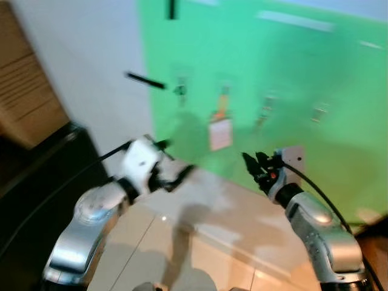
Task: Hang keys on a hook
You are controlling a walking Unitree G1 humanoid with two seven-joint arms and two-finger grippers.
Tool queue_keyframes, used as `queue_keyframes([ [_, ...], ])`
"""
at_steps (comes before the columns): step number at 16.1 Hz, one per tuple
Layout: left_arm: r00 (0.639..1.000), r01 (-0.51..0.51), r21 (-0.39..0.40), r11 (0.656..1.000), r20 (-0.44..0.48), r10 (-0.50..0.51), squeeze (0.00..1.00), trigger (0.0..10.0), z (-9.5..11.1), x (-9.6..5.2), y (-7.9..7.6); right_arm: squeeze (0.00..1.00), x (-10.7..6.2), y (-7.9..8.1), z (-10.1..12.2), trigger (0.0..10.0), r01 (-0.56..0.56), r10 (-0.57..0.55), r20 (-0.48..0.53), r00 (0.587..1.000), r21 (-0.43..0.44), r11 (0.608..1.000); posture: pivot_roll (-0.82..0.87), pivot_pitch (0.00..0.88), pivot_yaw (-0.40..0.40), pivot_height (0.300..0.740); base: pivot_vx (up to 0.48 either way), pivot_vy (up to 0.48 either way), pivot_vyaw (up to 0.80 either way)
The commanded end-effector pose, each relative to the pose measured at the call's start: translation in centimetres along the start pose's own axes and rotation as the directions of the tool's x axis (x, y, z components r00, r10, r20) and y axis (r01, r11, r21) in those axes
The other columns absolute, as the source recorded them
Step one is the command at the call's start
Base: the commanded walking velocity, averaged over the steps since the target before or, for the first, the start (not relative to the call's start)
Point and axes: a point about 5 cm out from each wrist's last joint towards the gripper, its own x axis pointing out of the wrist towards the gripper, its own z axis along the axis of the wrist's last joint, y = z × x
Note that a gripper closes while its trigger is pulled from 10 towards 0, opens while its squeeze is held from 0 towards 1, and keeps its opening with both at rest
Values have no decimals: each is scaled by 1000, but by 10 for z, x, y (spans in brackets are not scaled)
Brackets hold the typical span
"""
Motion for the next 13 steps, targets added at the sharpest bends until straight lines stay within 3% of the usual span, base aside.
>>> queue_keyframes([
  [1, 997, -78, 15, 997, -4, 78, 0, 10000, -2, -4, 7, 1000, -1, 3, 6, 10000, -9, 9, 83, 996, 1, 1000, -41, 0, -32, 740, 0, 0, 788],
  [3, 973, -229, 37, 973, -29, 230, 0, 10000, -12, -15, 16, 1000, 0, 0, -2, 10000, 53, -53, 40, 998, -14, 998, -30, 0, -36, 740, 0, 0, 787],
  [6, 915, -401, 8, 916, -53, 401, 0, 10000, -22, -29, 13, 1000, -3, 3, -17, 10000, 49, -49, -31, 998, 12, 999, -21, 0, -63, 740, 0, 0, 800],
  [8, 905, -420, 44, 906, -43, 422, 0, 10000, -24, -27, 14, 1000, -7, 4, -31, 10000, 74, -70, -90, 993, 39, 997, -32, 0, -64, 740, 0, 0, 800],
  [10, 901, -430, 70, 900, -36, 433, 0, 10000, -24, -27, 15, 1000, -10, 3, -32, 10000, 89, -85, -79, 993, 50, 995, -38, 0, -55, 740, 0, 0, 800],
  [13, 903, -426, 68, 902, -30, 429, 0, 10000, -24, -26, 12, 1000, -15, -4, -33, 10000, 130, -131, -61, 990, -7, 991, -33, 0, -51, 740, 0, 0, 665],
])
